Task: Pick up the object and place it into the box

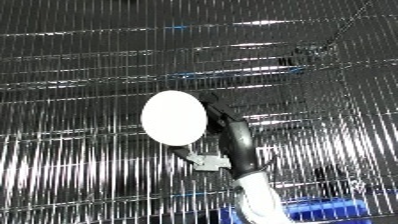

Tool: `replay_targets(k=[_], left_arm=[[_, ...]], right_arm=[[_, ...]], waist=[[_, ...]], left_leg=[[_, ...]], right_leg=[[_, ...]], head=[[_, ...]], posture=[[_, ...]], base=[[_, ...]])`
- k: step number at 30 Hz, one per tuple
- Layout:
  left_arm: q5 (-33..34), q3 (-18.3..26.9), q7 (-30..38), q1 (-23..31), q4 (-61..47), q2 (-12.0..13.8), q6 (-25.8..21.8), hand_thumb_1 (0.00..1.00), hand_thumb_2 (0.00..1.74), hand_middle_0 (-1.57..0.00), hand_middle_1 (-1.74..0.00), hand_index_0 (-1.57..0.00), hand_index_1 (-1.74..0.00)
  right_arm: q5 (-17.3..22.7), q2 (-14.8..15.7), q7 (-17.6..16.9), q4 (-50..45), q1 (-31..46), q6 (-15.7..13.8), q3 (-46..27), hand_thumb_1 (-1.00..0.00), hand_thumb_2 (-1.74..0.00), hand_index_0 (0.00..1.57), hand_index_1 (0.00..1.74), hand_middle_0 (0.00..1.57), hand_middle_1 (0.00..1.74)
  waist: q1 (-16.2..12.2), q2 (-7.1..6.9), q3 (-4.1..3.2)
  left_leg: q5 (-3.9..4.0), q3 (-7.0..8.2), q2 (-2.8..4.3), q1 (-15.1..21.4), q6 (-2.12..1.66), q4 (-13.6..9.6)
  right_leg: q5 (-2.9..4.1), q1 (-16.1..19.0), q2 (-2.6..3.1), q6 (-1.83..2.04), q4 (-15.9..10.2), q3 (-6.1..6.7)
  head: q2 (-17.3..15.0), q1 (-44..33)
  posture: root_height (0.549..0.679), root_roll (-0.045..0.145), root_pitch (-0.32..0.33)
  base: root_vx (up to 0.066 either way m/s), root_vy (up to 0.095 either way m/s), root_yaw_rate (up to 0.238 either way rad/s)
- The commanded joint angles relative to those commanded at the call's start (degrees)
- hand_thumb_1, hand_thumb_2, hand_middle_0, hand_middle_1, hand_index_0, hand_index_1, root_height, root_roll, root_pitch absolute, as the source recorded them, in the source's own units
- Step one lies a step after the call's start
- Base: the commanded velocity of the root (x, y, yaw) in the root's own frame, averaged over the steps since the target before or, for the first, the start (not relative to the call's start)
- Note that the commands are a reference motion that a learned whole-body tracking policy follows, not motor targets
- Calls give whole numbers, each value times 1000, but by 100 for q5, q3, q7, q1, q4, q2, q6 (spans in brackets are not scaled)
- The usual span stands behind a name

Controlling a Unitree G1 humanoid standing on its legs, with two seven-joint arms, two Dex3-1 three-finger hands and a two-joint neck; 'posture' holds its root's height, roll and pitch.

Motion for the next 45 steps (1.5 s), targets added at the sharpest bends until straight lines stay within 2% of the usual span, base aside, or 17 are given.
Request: replay_targets(k=[3, 10, 14, 15, 18, 22, 27, 30, 35, 42, 44, 45], left_arm=[[3, 14, -17, 0, 12, -7, -5, 1000, 1740, -1570, -1740, -1570, -1740], [49, 129, -82, 68, 65, -18, -91, 1000, 1740, -1570, -1740, -1570, -1740], [64, 234, -84, 155, 63, -4, -161, 1000, 1740, -1570, -1740, -1570, -1740], [69, 304, -92, 203, 81, -15, -203, 1000, 1740, -1570, -1740, -1570, -1740], [81, 375, -91, 237, 105, -38, -234, 1000, 1740, -1570, -1740, -1570, -1740], [133, 512, -105, 321, 174, -69, -297, 1000, 1740, -1570, -1740, -1570, -1740], [154, 748, -183, 393, 237, -61, -285, 1000, 1740, -1570, -1740, -1570, -1740], [138, 866, -256, 432, 268, -39, -278, 1000, 1740, -1570, -1740, -1570, -1740], [116, 1021, -309, 500, 263, -25, -283, 1000, 1740, -1570, -1740, -1570, -1740], [95, 1244, -311, 702, 159, -3, -251, 1000, 1740, -1570, -1740, -1570, -1740], [83, 1278, -318, 741, 137, 6, -246, 1000, 1740, -1570, -1740, -1570, -1740], [53, 1332, -330, 819, 100, 22, -251, 1000, 1740, -1570, -1740, -1570, -1740]], right_arm=[[-23, 1, -44, 43, -1, 19, -4, -900, -1566, 1413, 1566, 1413, 1566], [-112, -10, -282, -120, 278, -154, -166, -900, -1566, 1413, 1566, 1413, 1566], [-352, 39, -484, -571, 682, -341, -346, -900, -1566, 1413, 1566, 1413, 1566], [-507, 70, -586, -838, 923, -433, -449, -900, -1566, 1413, 1566, 1413, 1566], [-634, 102, -659, -1062, 1168, -550, -548, -900, -1566, 1413, 1566, 1413, 1566], [-854, 194, -721, -1449, 1689, -833, -757, -900, -1566, 1413, 1566, 1413, 1566], [-986, 165, -783, -1824, 2097, -1051, -989, -900, -1566, 1413, 1566, 1413, 1566], [-971, 98, -870, -2010, 2316, -1190, -1167, -900, -1566, 1413, 1566, 1413, 1566], [-1029, 50, -1163, -2284, 2820, -1475, -1490, -900, -1566, 1413, 1566, 1413, 1566], [-1085, -12, -1565, -2406, 3775, -1888, -1988, -900, -1566, 1413, 1566, 1413, 1566], [-1078, -24, -1614, -2410, 3889, -1936, -2054, -900, -1566, 1413, 1566, 1413, 1566], [-1039, -45, -1734, -2405, 4118, -2039, -2188, -900, -1566, 1413, 1566, 1413, 1566]], waist=[[-4, -9, 0], [-85, -71, 0], [-200, -131, 0], [-276, -166, 0], [-359, -197, 0], [-541, -255, 0], [-708, -312, 0], [-779, -337, 0], [-908, -379, 0], [-1129, -438, 0], [-1157, -440, 0], [-1223, -441, 0]], left_leg=[[12, -1, 2, 51, -1, -50], [65, 12, 17, 321, -28, -285], [92, 23, 44, 513, -54, -451], [104, 38, 61, 622, -72, -540], [116, 56, 75, 727, -90, -628], [130, 101, 117, 970, -131, -811], [144, 179, 218, 1268, -178, -1015], [126, 216, 261, 1422, -190, -1086], [58, 270, 299, 1628, -177, -1139], [-77, 366, 351, 1940, -116, -1146], [-91, 383, 358, 1974, -108, -1148], [-115, 419, 367, 2051, -90, -1167]], right_leg=[[18, 38, 10, 7, -36, 1], [65, 284, 49, 26, -225, 19], [112, 462, 80, 54, -377, 59], [145, 567, 100, 70, -472, 92], [181, 670, 123, 83, -565, 137], [258, 916, 164, 124, -776, 245], [341, 1227, 152, 174, -1060, 347], [375, 1397, 132, 201, -1196, 386], [389, 1641, 136, 228, -1351, 457], [380, 1965, 175, 236, -1488, 579], [379, 1995, 178, 234, -1504, 594], [384, 2058, 189, 231, -1548, 628]], head=[[55, 10], [83, -57], [21, -133], [-94, -278], [-163, -388], [-232, -395], [-393, -246], [-464, -99], [-701, 219], [-999, 709], [-1072, 827], [-1152, 1047]], posture=[[579, 49, 206], [587, 47, 195], [593, 46, 186], [596, 46, 181], [598, 46, 175], [604, 45, 159], [610, 47, 141], [614, 47, 130], [620, 48, 117], [625, 50, 91], [626, 51, 89], [627, 52, 85]], base=[[-31, -9, -9], [-29, -12, -43], [-35, -12, -106], [-46, 1, -161], [-41, 4, -168], [-31, 3, -200], [-25, 10, -211], [-17, 7, -186], [-27, 22, -185], [-6, 25, -144], [-3, 25, -130], [-5, 37, -152]])
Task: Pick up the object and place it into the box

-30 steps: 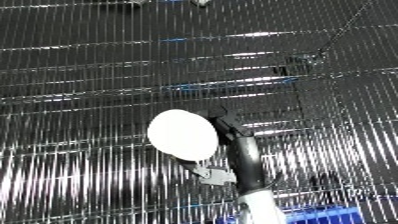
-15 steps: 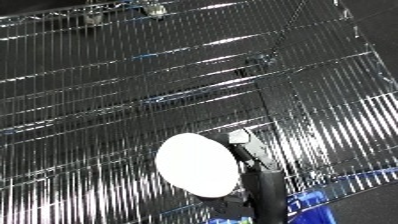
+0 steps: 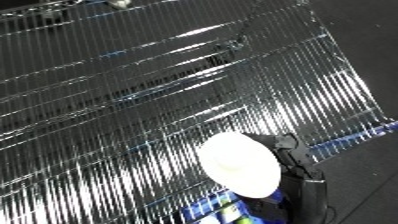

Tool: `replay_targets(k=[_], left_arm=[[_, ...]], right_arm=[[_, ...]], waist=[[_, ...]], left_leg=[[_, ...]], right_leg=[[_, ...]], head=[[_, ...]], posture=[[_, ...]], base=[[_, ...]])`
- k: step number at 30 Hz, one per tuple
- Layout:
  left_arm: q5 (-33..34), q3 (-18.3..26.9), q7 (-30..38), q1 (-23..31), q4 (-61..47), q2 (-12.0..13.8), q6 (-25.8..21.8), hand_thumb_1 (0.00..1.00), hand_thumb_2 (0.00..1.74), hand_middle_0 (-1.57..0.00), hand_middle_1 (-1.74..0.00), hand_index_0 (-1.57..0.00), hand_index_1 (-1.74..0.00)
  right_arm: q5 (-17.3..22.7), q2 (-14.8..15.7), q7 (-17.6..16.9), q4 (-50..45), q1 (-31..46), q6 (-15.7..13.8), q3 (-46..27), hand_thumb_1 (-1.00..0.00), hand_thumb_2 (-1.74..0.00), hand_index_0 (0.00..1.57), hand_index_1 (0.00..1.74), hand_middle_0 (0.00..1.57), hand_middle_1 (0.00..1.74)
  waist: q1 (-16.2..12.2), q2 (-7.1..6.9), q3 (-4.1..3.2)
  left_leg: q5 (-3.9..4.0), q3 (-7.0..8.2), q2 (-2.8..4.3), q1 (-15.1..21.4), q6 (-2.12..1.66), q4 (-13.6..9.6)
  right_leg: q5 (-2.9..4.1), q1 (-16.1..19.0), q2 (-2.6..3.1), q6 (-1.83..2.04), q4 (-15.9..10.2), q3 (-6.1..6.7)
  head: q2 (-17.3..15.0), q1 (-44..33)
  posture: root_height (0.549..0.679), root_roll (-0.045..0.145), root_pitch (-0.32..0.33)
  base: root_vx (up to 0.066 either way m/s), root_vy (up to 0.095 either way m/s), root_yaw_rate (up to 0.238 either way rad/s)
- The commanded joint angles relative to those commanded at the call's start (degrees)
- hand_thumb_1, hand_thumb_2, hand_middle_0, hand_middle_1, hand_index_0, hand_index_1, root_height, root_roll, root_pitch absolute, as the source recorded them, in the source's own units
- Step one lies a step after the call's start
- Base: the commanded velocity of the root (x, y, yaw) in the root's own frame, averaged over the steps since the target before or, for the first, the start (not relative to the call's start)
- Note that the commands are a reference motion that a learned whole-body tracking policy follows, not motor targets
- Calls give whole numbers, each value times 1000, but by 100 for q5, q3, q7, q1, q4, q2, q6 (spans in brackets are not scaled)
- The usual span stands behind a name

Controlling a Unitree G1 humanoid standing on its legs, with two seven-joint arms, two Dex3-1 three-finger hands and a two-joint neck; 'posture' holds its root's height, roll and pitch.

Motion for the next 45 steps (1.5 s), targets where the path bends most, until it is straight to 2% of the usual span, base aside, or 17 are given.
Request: replay_targets(k=[5, 8, 9, 14, 19, 27, 37, 45], left_arm=[[-78, 67, 2, 121, 11, -28, -88, 1000, 1740, -1570, -1740, -1570, -1740], [-146, 72, 21, 158, 52, -77, -156, 1000, 1740, -1570, -1740, -1570, -1740], [-146, 72, 21, 158, 52, -77, -156, 1000, 1740, -1570, -1740, -1570, -1740], [-305, 91, -7, 230, 191, -196, -299, 1000, 1740, -1570, -1740, -1570, -1740], [-370, 99, -37, 200, 292, -229, -337, 1000, 1740, -1570, -1740, -1570, -1740], [-410, 94, -87, 213, 351, -265, -363, 1000, 1740, -1570, -1740, -1570, -1740], [-417, 93, -95, 214, 354, -270, -369, 1000, 1740, -1570, -1740, -1570, -1740], [-511, -45, -79, 190, 419, -352, -451, 1000, 1740, -1570, -1740, -1570, -1740]], right_arm=[[182, -25, -239, 142, 435, -265, -305, -900, -1566, 1413, 1566, 1413, 1566], [320, -54, -313, 298, 605, -415, -488, -900, -1566, 1413, 1566, 1413, 1566], [320, -54, -313, 298, 605, -415, -488, -900, -1566, 1413, 1566, 1413, 1566], [875, -86, -83, 674, 903, -758, -897, -900, -1566, 1413, 1566, 1413, 1566], [1045, -140, -38, 970, 1069, -922, -1105, -900, -1566, 1413, 1566, 1413, 1566], [1100, -291, -175, 1435, 1193, -952, -1229, -900, -1566, 1413, 1566, 1413, 1566], [1140, -311, -148, 1462, 1195, -965, -1238, -900, -1566, 1413, 1566, 1413, 1566], [1460, -284, 2, 1910, 1217, -1086, -1119, -500, -870, 785, 870, 785, 870]], waist=[[-206, 26, 0], [-344, 67, 0], [-344, 67, 0], [-607, 160, -2], [-728, 213, -5], [-829, 309, -8], [-833, 318, -8], [-840, 447, 0]], left_leg=[[-31, 108, 25, 201, 28, -100], [-36, 183, 37, 318, 28, -165], [-36, 183, 37, 318, 28, -165], [-69, 322, 54, 523, 16, -247], [-76, 386, 43, 594, 20, -294], [-87, 445, 6, 662, 19, -325], [-88, 448, 3, 663, 20, -324], [-62, 448, -91, 666, 7, -352]], right_leg=[[17, 121, 34, -5, -124, 108], [28, 176, 50, -12, -197, 174], [28, 176, 50, -12, -197, 174], [-9, 255, 74, -44, -251, 282], [-30, 234, 111, -60, -232, 328], [-60, 211, 149, -86, -189, 383], [-62, 206, 151, -88, -183, 387], [-104, 133, 175, -133, -90, 428]], head=[[-290, 442], [-451, 732], [-451, 732], [-547, 1141], [-503, 1454], [-508, 1744], [-508, 1744], [-551, 1955]], posture=[[630, 57, 77], [632, 62, 72], [632, 62, 72], [633, 72, 62], [632, 76, 62], [630, 82, 60], [630, 82, 60], [628, 92, 64]], base=[[-8, 55, -166], [1, 86, -180], [10, 92, -186], [32, 94, -157], [8, 41, -55], [11, 25, -34], [0, 1, -1], [10, 23, 0]])
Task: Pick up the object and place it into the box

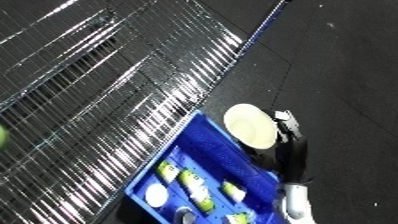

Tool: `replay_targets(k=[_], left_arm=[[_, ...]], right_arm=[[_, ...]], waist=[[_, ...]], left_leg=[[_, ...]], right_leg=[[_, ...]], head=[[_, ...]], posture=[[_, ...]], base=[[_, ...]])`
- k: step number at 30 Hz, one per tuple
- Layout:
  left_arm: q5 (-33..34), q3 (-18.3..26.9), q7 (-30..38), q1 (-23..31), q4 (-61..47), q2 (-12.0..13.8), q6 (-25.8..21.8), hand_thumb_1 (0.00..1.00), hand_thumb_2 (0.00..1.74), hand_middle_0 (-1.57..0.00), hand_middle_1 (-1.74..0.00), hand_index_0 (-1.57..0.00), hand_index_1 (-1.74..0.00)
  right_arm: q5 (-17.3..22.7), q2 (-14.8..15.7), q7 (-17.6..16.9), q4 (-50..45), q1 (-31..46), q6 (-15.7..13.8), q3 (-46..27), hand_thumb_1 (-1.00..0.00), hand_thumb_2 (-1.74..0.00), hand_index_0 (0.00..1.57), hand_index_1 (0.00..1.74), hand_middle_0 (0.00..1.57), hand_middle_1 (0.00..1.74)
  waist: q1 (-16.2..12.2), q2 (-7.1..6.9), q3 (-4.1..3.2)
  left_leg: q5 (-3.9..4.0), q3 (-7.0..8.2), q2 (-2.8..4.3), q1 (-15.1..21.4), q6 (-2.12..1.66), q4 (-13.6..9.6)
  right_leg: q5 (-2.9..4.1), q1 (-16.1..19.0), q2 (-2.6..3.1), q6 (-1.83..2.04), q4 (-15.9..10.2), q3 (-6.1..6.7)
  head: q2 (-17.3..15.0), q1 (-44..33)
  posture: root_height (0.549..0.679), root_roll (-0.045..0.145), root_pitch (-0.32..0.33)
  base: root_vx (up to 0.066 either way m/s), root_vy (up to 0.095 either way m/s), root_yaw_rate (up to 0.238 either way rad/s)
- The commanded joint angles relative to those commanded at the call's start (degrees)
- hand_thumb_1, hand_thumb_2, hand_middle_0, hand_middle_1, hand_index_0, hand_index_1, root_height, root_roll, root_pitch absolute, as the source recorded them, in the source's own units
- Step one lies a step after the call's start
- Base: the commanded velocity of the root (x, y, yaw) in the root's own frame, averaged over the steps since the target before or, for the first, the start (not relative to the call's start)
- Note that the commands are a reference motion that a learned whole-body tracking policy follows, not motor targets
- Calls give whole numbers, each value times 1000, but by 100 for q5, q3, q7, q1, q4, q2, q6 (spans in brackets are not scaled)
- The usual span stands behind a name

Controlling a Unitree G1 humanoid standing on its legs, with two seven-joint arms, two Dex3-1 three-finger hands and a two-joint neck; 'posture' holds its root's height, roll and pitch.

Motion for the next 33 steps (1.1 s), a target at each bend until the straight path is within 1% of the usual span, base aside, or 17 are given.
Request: replay_targets(k=[5, 8, 11, 15, 21, 24, 27, 30, 33], left_arm=[[-18, -15, -17, -14, 32, -32, -3, 1000, 1740, -1570, -1740, -1570, -1740], [-22, -9, -18, -6, 34, -41, 3, 1000, 1740, -1570, -1740, -1570, -1740], [-16, -10, -24, 11, 4, -46, 19, 1000, 1740, -1570, -1740, -1570, -1740], [8, -66, 6, 7, -3, -63, 10, 1000, 1740, -1570, -1740, -1570, -1740], [47, -80, 50, -12, 22, -90, 24, 1000, 1740, -1570, -1740, -1570, -1740], [60, -72, 40, -8, 38, -103, 24, 1000, 1740, -1570, -1740, -1570, -1740], [60, -66, 15, 17, 53, -117, 15, 1000, 1740, -1570, -1740, -1570, -1740], [46, -62, -24, 51, 58, -121, 8, 1000, 1740, -1570, -1740, -1570, -1740], [44, -87, -29, 65, 26, -113, 31, 1000, 1740, -1570, -1740, -1570, -1740]], right_arm=[[143, 34, 163, 27, -1, -36, 21, -250, -435, 393, 435, 393, 435], [197, 64, 317, -24, 13, -9, 44, -250, -435, 393, 435, 393, 435], [112, 88, 366, -129, 10, 8, 88, -250, -435, 393, 435, 393, 435], [-129, 106, 319, -311, -57, 44, 182, -250, -435, 393, 435, 393, 435], [-392, 136, 235, -539, -147, 262, 300, -250, -435, 393, 435, 393, 435], [-435, 148, 196, -546, -151, 315, 315, -250, -435, 393, 435, 393, 435], [-495, 149, 151, -543, -145, 379, 334, -250, -435, 393, 435, 393, 435], [-519, 154, 258, -572, -118, 365, 348, -250, -435, 393, 435, 393, 435], [-584, 155, 460, -683, -129, 398, 409, -250, -435, 393, 435, 393, 435]], waist=[[5, 9, 0], [10, 4, 0], [31, -4, 0], [69, -17, 0], [111, -26, 0], [120, -24, 0], [129, -18, 0], [140, -23, 0], [174, -39, 0]], left_leg=[[31, -14, -11, 17, -18, -14], [52, -25, -9, 18, -29, -9], [69, -40, -11, 16, -35, -23], [84, -65, -20, 6, -34, -46], [113, -98, -20, 19, -48, -81], [121, -104, -18, 27, -54, -97], [136, -104, -10, 34, -67, -89], [149, -109, -2, 39, -76, -56], [162, -138, -1, 42, -83, -28]], right_leg=[[-12, 9, -9, -11, 17, -5], [-9, 17, -16, -17, 0, -14], [5, 22, -21, -20, -25, -28], [10, 26, -19, -23, -31, -47], [-1, 48, -33, -26, -34, -64], [-4, 57, -46, -24, -31, -68], [-10, 70, -76, -26, -19, -75], [-20, 95, -97, -31, -12, -91], [-23, 125, -115, -38, -13, -108]], head=[[-46, -57], [-68, -97], [-93, -135], [-125, -173], [-207, -185], [-214, -181], [-231, -214], [-224, -367], [-219, -655]], posture=[[628, 94, 61], [628, 96, 59], [629, 97, 59], [629, 96, 58], [629, 96, 55], [629, 96, 55], [629, 98, 53], [629, 100, 48], [629, 101, 43]], base=[[1, -10, 25], [2, -7, 21], [-6, -15, 41], [-11, -23, 44], [2, -17, 26], [7, -9, 20], [10, -2, 14], [15, -4, 22], [9, -21, 62]])
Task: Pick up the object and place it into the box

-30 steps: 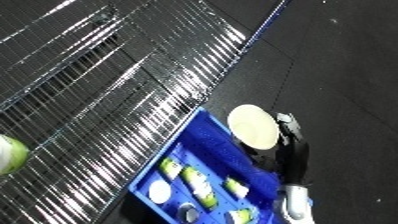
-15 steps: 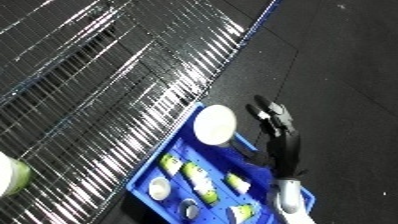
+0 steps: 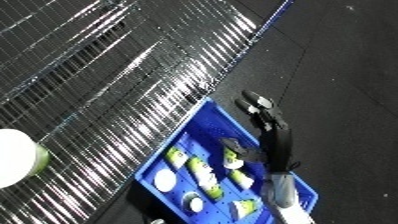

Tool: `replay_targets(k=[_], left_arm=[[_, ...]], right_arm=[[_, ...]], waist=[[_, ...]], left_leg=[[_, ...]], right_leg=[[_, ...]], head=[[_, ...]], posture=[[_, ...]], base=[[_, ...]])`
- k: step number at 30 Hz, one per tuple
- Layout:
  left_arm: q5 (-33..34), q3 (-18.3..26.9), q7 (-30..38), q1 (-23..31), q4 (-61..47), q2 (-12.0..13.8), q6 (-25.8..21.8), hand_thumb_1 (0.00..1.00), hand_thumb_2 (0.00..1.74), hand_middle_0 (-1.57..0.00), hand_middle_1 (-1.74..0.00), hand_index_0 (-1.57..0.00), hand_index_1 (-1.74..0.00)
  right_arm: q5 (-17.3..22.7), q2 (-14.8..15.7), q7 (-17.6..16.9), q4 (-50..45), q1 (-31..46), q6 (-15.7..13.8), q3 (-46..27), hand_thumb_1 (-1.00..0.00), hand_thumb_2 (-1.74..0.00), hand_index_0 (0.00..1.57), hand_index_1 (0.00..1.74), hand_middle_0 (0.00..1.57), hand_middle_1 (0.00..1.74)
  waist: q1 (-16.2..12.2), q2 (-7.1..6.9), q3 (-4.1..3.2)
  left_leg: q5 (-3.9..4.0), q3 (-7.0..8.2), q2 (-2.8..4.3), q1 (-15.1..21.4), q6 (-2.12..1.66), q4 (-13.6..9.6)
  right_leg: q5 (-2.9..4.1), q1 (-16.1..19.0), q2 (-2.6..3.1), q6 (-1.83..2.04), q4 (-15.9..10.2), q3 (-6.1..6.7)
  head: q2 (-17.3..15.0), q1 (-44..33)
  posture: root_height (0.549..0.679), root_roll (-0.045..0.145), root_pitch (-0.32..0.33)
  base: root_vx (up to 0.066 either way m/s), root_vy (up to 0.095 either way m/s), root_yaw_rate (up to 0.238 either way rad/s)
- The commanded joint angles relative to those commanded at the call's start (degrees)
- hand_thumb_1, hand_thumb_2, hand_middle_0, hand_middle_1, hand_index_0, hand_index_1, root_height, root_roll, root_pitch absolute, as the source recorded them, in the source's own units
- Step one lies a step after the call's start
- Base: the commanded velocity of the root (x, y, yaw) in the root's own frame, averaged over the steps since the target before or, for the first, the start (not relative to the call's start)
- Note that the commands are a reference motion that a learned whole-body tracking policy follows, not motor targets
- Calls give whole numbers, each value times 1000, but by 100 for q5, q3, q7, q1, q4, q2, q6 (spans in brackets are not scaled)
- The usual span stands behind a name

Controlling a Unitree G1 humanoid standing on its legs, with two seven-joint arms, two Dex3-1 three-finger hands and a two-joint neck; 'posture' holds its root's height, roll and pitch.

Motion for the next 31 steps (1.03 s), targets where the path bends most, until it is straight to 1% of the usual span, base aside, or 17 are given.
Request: replay_targets(k=[2, 5, 6, 7, 11, 12, 13, 14, 15, 16, 20, 22, 23, 26, 31], left_arm=[[15, -27, 9, -1, -25, 12, 25, 1000, 1740, -1570, -1740, -1570, -1740], [60, -79, 10, -28, -43, 30, 61, 1000, 1740, -1570, -1740, -1570, -1740], [60, -79, 10, -28, -43, 30, 61, 1000, 1740, -1570, -1740, -1570, -1740], [102, -121, 13, -72, -45, 45, 98, 1000, 1740, -1570, -1740, -1570, -1740], [198, -195, 30, -209, -8, 80, 182, 1000, 1740, -1570, -1740, -1570, -1740], [220, -204, 32, -238, 10, 85, 200, 1000, 1740, -1570, -1740, -1570, -1740], [220, -204, 32, -238, 10, 85, 200, 1000, 1740, -1570, -1740, -1570, -1740], [262, -217, 32, -287, 54, 99, 243, 1000, 1740, -1570, -1740, -1570, -1740], [281, -223, 33, -303, 72, 108, 263, 1000, 1740, -1570, -1740, -1570, -1740], [302, -229, 31, -318, 90, 118, 285, 1000, 1740, -1570, -1740, -1570, -1740], [364, -245, 5, -365, 147, 170, 363, 1000, 1740, -1570, -1740, -1570, -1740], [378, -244, -1, -378, 158, 186, 388, 1000, 1740, -1570, -1740, -1570, -1740], [417, -243, -15, -409, 182, 221, 439, 1000, 1740, -1570, -1740, -1570, -1740], [471, -251, -37, -439, 205, 260, 500, 1000, 1740, -1570, -1740, -1570, -1740], [539, -298, -83, -487, 245, 295, 593, 1000, 1740, -1570, -1740, -1570, -1740]], right_arm=[[-41, 4, 148, -118, -40, 81, 69, -250, -435, 393, 435, 393, 435], [-125, -18, 422, -337, -154, 316, 228, -250, -435, 393, 435, 393, 435], [-125, -18, 422, -337, -154, 316, 228, -250, -435, 393, 435, 393, 435], [-198, -67, 612, -462, -266, 546, 358, -250, -435, 393, 435, 393, 435], [-278, -208, 939, -591, -572, 1051, 647, -250, -435, 393, 435, 393, 435], [-285, -227, 1019, -604, -651, 1149, 715, -250, -435, 393, 435, 393, 435], [-285, -227, 1019, -604, -651, 1149, 715, -250, -435, 393, 435, 393, 435], [-287, -245, 1158, -620, -808, 1303, 853, -250, -435, 393, 435, 393, 435], [-294, -243, 1221, -625, -881, 1371, 916, -250, -435, 393, 435, 393, 435], [-291, -235, 1282, -630, -957, 1437, 980, -200, -348, 314, 348, 314, 348], [-186, -161, 1561, -631, -1222, 1651, 1216, 0, 0, 0, 0, 0, 0], [-151, -135, 1626, -624, -1276, 1693, 1270, 0, 0, 0, 0, 0, 0], [-104, -69, 1735, -604, -1378, 1773, 1383, 0, 0, 0, 0, 0, 0], [-120, 32, 1837, -581, -1469, 1858, 1518, 0, 0, 0, 0, 0, 0], [-172, 159, 1882, -564, -1658, 1985, 1694, 0, 0, 0, 0, 0, 0]], waist=[[34, -17, 0], [121, -55, 0], [121, -55, 0], [196, -84, 0], [350, -148, -2], [386, -166, -4], [386, -166, -4], [465, -207, -11], [502, -227, -15], [542, -247, -20], [690, -311, -34], [725, -326, -39], [804, -363, -48], [901, -408, -61], [1037, -443, -87]], left_leg=[[8, -29, -5, 4, -3, 5], [24, -90, -17, 7, -11, -3], [24, -90, -17, 7, -11, -3], [36, -139, -28, -5, -18, -10], [58, -242, -44, -62, -22, 5], [63, -266, -46, -80, -23, 17], [63, -266, -46, -80, -23, 17], [74, -318, -50, -118, -27, 55], [79, -343, -53, -135, -30, 73], [83, -369, -57, -151, -32, 94], [102, -464, -80, -211, -41, 169], [109, -487, -86, -225, -43, 185], [125, -540, -98, -253, -45, 211], [148, -604, -111, -289, -46, 242], [190, -686, -124, -337, -51, 276]], right_leg=[[2, 25, -11, -3, -11, -14], [10, 67, -39, 0, -40, -51], [10, 67, -39, 0, -40, -51], [20, 84, -58, 5, -54, -82], [22, 81, -77, 8, -23, -150], [18, 80, -83, 8, -8, -170], [18, 80, -83, 8, -8, -170], [8, 84, -96, 4, 29, -215], [4, 88, -103, 3, 45, -236], [0, 94, -111, 2, 62, -258], [-9, 119, -135, 10, 124, -336], [-9, 124, -141, 15, 139, -356], [-10, 139, -152, 27, 166, -399], [-11, 155, -166, 44, 192, -452], [-16, 148, -184, 68, 244, -532]], head=[[16, -193], [46, -678], [46, -678], [60, -942], [43, -1300], [17, -1406], [17, -1406], [-20, -1584], [-32, -1657], [-59, -1731], [-139, -1980], [-152, -2066], [-173, -2258], [-184, -2458], [-200, -2863]], posture=[[629, 101, 39], [630, 101, 33], [630, 101, 33], [630, 100, 30], [629, 95, 26], [629, 94, 25], [629, 94, 25], [628, 91, 21], [628, 90, 20], [627, 89, 18], [626, 84, 11], [626, 83, 9], [626, 80, 5], [625, 76, 2], [624, 70, -2]], base=[[0, -40, 92], [-7, -61, 133], [-9, -66, 139], [-15, -84, 163], [-16, -89, 150], [-8, -82, 113], [-8, -82, 113], [3, -87, 96], [9, -84, 91], [12, -91, 99], [18, -85, 92], [24, -87, 95], [26, -102, 115], [19, -88, 118], [18, -77, 144]])
